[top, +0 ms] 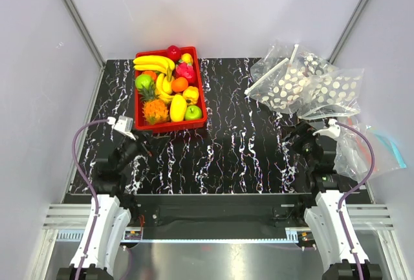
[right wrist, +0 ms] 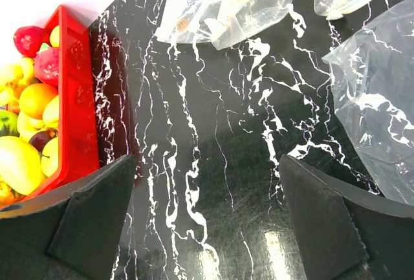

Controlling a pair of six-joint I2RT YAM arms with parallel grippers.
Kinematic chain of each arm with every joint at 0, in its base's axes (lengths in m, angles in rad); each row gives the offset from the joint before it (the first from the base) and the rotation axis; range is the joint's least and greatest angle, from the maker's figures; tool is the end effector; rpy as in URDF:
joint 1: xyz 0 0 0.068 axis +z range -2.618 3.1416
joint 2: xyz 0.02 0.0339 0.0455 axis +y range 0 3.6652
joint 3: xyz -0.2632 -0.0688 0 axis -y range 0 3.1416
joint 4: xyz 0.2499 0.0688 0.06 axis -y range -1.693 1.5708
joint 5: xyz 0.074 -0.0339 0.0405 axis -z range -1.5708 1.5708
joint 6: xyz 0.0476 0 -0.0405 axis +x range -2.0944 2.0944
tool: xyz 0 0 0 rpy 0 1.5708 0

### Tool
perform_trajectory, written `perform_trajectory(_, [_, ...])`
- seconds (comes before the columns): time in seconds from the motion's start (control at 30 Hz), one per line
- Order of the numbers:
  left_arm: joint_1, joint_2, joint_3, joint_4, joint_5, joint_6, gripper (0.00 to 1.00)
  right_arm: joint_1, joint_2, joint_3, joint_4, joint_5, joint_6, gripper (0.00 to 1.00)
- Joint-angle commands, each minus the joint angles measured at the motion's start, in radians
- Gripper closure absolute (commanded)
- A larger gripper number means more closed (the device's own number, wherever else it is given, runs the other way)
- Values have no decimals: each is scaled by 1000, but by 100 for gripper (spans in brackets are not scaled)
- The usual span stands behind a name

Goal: Place the food in the zip-top bag and seal the zipper
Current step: Move the zipper food storage bag to the center of the board.

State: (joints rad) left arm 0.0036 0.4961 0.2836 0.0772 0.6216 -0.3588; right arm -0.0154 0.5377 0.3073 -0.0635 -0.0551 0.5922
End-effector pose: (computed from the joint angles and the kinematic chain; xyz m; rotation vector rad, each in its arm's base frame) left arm 0.1572 -0.0272 0.2295 0.1606 1.7369 -0.7900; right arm 0.1673 0.0000 0.2144 0.5280 1.8133 0.4484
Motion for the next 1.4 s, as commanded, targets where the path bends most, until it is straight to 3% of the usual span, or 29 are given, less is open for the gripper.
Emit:
perform_trajectory(0.0, [3, -50, -38, 56, -39, -52, 1, 2, 4, 7, 34, -11, -20, 0])
perform_trajectory(0.1, [6, -94, -81, -11, -228, -184, 1, 2, 15, 9, 54, -61, -48, 0])
perform_trajectory(0.13, [7, -115, -77, -72, -385, -227, 1, 2, 19, 9, 95, -83, -66, 0])
perform_trajectory(0.17, [12, -123, -77, -132, -407, -245, 1, 2, 22, 15, 100, -87, -66, 0])
perform_trajectory(0.3, [18, -165, -86, -102, -326, -210, 1, 2, 102, 110, 70, -6, -69, 0])
perform_trajectory(0.47, [16, -189, -113, -33, -234, -213, 1, 2, 436, 350, -11, 79, -92, 0])
perform_trajectory(0.7, [4, -215, -113, -37, -235, -204, 1, 2, 805, 591, -21, 179, -71, 8])
perform_trajectory(0.77, [1, -215, -115, -36, -235, -204, 1, 2, 867, 639, -27, 176, -61, 12])
perform_trajectory(1.07, [1, -188, -115, -19, -235, -207, 1, 2, 1143, 852, -77, 198, -41, 13])
perform_trajectory(1.17, [1, -177, -112, -13, -235, -209, 1, 2, 1234, 932, -107, 167, -63, 25])
perform_trajectory(1.27, [-24, -169, -110, -13, -240, -210, 1, 11, 1294, 951, -119, 106, -92, 54])
perform_trajectory(1.3, [-24, -171, -109, -13, -241, -209, 1, 11, 1298, 954, -125, 91, -116, 74])
perform_trajectory(1.37, [-25, -169, -109, -11, -244, -210, 1, 63, 1288, 955, -148, 77, -144, 91])
